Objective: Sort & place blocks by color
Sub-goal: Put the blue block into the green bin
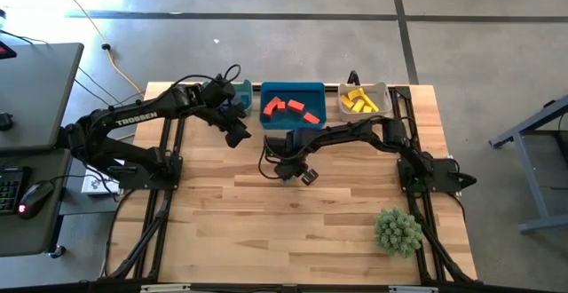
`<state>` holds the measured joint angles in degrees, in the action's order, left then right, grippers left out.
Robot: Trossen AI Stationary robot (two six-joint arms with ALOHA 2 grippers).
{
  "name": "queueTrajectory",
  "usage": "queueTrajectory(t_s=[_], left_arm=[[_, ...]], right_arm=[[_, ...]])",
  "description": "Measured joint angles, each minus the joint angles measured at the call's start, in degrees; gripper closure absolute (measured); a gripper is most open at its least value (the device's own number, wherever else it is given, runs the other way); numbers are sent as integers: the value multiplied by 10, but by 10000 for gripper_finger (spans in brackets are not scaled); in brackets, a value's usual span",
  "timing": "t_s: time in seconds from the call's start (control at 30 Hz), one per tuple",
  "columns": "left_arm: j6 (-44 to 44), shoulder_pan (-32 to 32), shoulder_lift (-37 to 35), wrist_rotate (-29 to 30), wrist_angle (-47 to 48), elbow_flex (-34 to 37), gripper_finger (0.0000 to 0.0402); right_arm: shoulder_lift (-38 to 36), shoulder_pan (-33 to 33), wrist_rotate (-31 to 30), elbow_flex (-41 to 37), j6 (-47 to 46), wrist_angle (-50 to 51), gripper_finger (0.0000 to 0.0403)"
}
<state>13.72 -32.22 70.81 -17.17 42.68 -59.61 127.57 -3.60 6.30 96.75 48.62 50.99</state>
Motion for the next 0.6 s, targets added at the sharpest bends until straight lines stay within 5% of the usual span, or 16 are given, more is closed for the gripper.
queueTrajectory(t_s=[0.43,0.6], left_arm=[[-4,-51,0,0,0,0,192],[-3,-92,0,0,-6,0,192]], right_arm=[[-7,-19,-24,-1,-71,-1,330],[-29,-38,-97,-2,-82,-25,330]])
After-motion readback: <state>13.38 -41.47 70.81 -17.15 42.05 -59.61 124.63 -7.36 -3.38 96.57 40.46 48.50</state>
